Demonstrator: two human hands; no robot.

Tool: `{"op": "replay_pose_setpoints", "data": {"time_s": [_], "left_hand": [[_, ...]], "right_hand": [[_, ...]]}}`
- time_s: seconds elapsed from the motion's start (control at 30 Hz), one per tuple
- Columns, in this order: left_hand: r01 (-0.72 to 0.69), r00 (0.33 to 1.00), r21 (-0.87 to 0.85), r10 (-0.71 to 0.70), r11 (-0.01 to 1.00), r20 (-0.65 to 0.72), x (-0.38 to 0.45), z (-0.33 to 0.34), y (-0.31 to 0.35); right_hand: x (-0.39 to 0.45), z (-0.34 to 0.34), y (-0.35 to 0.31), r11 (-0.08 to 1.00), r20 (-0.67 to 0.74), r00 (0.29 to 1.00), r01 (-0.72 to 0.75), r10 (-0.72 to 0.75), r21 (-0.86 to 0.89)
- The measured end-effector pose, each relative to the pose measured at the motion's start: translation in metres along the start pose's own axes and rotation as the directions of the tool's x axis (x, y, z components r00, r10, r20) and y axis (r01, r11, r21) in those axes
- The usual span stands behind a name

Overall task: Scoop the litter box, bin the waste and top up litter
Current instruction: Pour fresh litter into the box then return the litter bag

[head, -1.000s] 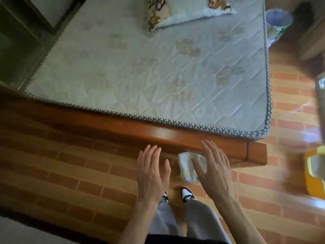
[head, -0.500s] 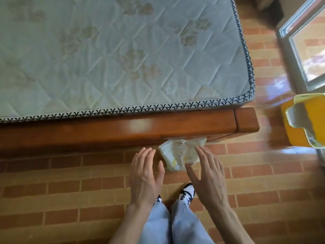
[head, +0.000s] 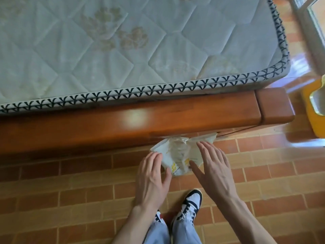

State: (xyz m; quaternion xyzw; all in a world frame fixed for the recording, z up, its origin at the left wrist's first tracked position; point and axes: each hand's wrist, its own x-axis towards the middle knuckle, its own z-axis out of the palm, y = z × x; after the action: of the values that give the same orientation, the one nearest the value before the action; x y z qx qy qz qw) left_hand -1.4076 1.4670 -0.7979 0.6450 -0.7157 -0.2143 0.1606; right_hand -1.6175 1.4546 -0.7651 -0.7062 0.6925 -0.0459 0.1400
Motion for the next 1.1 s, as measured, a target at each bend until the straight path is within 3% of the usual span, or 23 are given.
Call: {"op": "replay_pose_setpoints", "data": {"time_s": [0.4,0.57,0.73,0.93,1.1], "left_hand": [[0.14,0.948,0.178,-0.183,0.974,0.26,0.057,0.038,-0.021],[0.179,0.917,0.194,-0.235,0.965,0.322,0.065,0.046,-0.019],[0.1,0.922,0.175,-0.158,0.979,0.354,0.055,0.047,-0.019],[0.124,0.915,0.091,-0.149,0.988,0.376,0.044,0.045,-0.017],[-0.033,0.881,0.145,-0.039,0.989,0.471,0.03,0.042,-0.009]], "right_hand": [[0.066,0.066,0.022,0.973,0.216,0.971,0.142,-0.101,-0.182],[0.065,0.077,0.021,0.979,0.204,0.977,0.105,-0.068,-0.174],[0.047,0.083,0.024,0.991,0.171,0.984,0.073,-0.054,-0.109],[0.02,0.076,0.031,0.997,0.099,0.994,0.057,-0.051,-0.054],[-0.009,0.065,0.042,0.996,0.119,0.992,0.046,-0.037,-0.074]]}}
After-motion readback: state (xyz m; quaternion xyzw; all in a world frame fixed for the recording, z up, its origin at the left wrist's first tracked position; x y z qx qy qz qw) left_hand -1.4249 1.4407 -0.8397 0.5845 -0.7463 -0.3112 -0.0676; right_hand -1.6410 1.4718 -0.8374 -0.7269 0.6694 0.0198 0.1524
